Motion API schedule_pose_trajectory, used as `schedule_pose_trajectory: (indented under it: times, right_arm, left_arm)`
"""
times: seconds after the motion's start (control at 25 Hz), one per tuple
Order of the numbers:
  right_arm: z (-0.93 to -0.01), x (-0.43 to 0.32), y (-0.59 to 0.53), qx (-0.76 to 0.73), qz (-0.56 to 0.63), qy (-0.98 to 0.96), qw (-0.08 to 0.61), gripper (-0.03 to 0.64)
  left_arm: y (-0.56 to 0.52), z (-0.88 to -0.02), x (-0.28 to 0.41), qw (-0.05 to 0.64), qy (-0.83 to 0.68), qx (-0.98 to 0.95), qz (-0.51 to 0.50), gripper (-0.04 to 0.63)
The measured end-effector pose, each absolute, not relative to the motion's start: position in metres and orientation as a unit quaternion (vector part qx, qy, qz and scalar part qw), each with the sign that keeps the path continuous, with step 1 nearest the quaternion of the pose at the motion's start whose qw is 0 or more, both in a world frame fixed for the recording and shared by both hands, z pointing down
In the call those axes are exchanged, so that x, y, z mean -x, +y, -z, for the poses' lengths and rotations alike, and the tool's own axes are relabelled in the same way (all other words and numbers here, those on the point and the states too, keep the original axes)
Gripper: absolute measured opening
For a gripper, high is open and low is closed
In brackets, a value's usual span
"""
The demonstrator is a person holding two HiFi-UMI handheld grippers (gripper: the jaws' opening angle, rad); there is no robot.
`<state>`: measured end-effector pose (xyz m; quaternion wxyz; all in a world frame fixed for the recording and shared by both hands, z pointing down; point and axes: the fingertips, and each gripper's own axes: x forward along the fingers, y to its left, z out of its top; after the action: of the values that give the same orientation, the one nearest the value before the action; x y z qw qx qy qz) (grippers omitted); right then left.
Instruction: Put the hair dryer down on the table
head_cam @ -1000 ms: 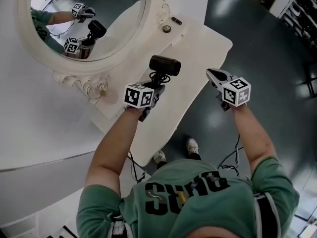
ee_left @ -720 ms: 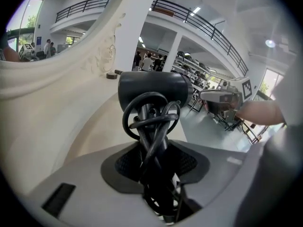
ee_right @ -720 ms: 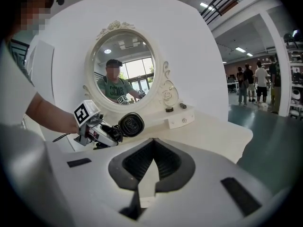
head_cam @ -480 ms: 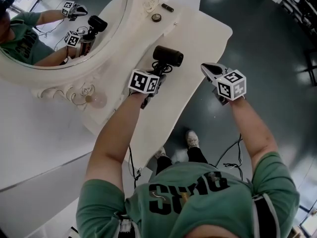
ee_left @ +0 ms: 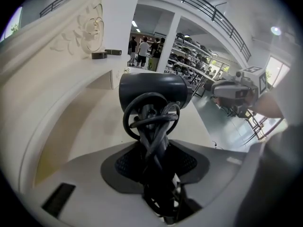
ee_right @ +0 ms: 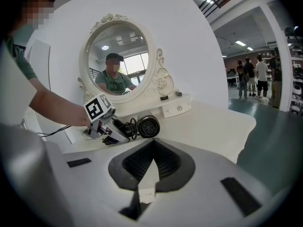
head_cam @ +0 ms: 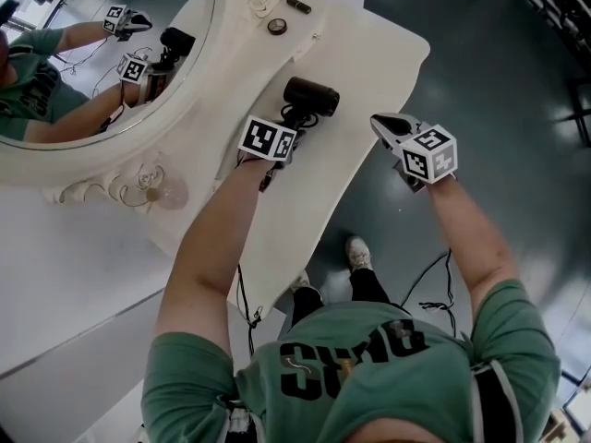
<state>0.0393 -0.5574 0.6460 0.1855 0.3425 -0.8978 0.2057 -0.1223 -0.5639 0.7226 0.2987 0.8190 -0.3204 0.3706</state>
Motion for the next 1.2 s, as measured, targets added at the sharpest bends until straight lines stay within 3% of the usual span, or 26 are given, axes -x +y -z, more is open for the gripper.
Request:
schedule_pose_trajectory:
  times: [0.92, 1.2]
  right_arm:
    - [-0.657, -0.035, -0.551, -0.333, -0.217, -0.898, 0.189, -0.006]
    - [-0.649, -0.028, -0.544, -0.329, -0.213, -0.9, 0.189, -0.006]
  left_arm:
    - [-0.562, -0.739, 0.112, 0.29, -0.307, -0.817, -0.392, 0.183]
    - [-0.56, -0.732, 0.113, 0.274, -0.332, -0.827, -0.363, 0.31]
